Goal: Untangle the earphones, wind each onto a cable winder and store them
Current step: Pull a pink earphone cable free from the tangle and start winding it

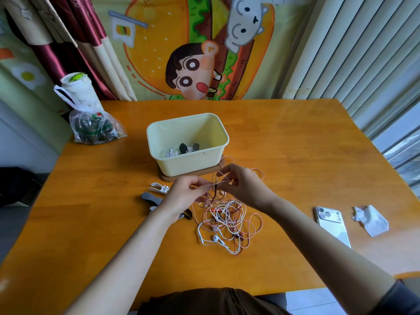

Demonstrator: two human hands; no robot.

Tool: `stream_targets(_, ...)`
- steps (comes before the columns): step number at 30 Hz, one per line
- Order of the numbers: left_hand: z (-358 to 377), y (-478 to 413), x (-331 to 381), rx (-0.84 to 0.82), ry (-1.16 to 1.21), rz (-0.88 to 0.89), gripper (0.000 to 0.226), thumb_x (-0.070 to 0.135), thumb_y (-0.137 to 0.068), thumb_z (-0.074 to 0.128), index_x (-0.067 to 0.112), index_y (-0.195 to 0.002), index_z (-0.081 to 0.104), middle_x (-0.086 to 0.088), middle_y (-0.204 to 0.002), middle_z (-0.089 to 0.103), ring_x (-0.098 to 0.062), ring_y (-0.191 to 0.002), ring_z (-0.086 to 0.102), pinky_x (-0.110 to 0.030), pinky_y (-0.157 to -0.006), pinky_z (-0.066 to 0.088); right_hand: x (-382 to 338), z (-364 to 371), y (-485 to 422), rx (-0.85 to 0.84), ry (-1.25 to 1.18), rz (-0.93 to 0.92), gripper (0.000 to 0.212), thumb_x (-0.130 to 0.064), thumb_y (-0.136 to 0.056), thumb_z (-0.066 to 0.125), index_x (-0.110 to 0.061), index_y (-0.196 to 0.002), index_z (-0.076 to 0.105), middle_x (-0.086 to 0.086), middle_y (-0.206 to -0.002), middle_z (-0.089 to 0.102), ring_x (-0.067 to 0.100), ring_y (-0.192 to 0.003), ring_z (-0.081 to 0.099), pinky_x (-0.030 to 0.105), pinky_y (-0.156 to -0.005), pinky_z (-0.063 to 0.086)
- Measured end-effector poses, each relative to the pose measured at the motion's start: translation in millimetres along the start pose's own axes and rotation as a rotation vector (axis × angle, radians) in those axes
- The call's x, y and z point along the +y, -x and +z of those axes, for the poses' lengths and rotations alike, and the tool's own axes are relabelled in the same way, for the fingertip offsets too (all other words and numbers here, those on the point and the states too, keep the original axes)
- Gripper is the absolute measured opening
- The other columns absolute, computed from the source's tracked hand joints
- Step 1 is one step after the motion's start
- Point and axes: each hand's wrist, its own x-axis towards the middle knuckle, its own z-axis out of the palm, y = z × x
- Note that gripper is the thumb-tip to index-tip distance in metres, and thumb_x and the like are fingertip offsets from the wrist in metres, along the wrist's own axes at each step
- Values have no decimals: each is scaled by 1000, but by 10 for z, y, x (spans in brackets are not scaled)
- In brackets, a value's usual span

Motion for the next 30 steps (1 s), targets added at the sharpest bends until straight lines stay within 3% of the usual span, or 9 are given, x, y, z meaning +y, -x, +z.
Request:
stream_targets(4,-36,-17,-18,91,87,12,10,6,-94,56,10,-89,65,-10,-100,67,-26,-87,67,-25,-66,58,46,1,16,-52,2,41,34,-10,-87,65,-9,-119,54,-11,-77,59,-6,-59,55,6,-54,42)
stream_targets(8,-22,0,43,32,-40,81,15,12,-97,52,15,-86,61,-8,-93,62,-17,-89,60,-15,-64,53,41,37,16,-88,9,14,33,-12,-94,56,-13,-126,51,-4,-81,65,-4,-47,50,10,-48,37)
stream_targets(11,-15,-16,87,-38,14,33,22,11,-97,48,13,-78,58,-8,-89,54,-18,-87,56,-33,-76,56,-5,60,28,-127,-21,-8,23,-18,-100,43,-20,-122,52,-3,-85,67,-3,-44,46,10,-46,33)
stream_targets(14,4,0,98,-40,-46,42,21,16,-96,50,17,-76,56,-3,-98,49,-12,-93,51,-19,-69,46,-51,85,46,-170,-43,-17,16,-26,-103,33,-27,-110,47,-6,-84,65,-2,-44,44,11,-47,32)
stream_targets(16,10,2,71,-9,-71,104,17,19,-95,54,18,-79,59,-4,-107,48,-12,-99,52,-10,-62,46,-63,94,44,-171,-33,14,21,-28,-102,32,-20,-100,51,-12,-79,60,0,-48,43,12,-48,33)
stream_targets(20,-44,-33,-17,79,-106,222,12,20,-95,56,26,-87,63,0,-104,56,-14,-101,58,-26,-80,54,-11,130,27,-213,-10,65,33,-35,-100,38,-9,-94,57,1,-85,62,13,-72,55,25,-65,41)
stream_targets(23,-45,-39,-24,78,-86,185,14,16,-97,52,24,-89,61,3,-90,62,-11,-93,58,-19,-75,48,10,135,47,-217,-18,60,28,-38,-94,50,-11,-93,58,-7,-75,55,2,-62,47,17,-55,33)
stream_targets(27,-34,-44,-34,89,-109,154,14,15,-99,49,19,-92,60,-8,-95,62,-11,-89,56,-12,-70,48,19,64,37,-170,103,58,28,-37,-90,58,-11,-97,63,-8,-82,52,0,-64,45,13,-52,31)
stream_targets(30,-43,-23,-29,34,-72,119,14,14,-99,48,16,-93,61,-17,-103,60,-15,-84,57,-27,-69,58,56,-6,32,-174,104,48,18,-29,-90,61,-24,-74,57,-17,-67,53,-5,-51,45,11,-49,33)
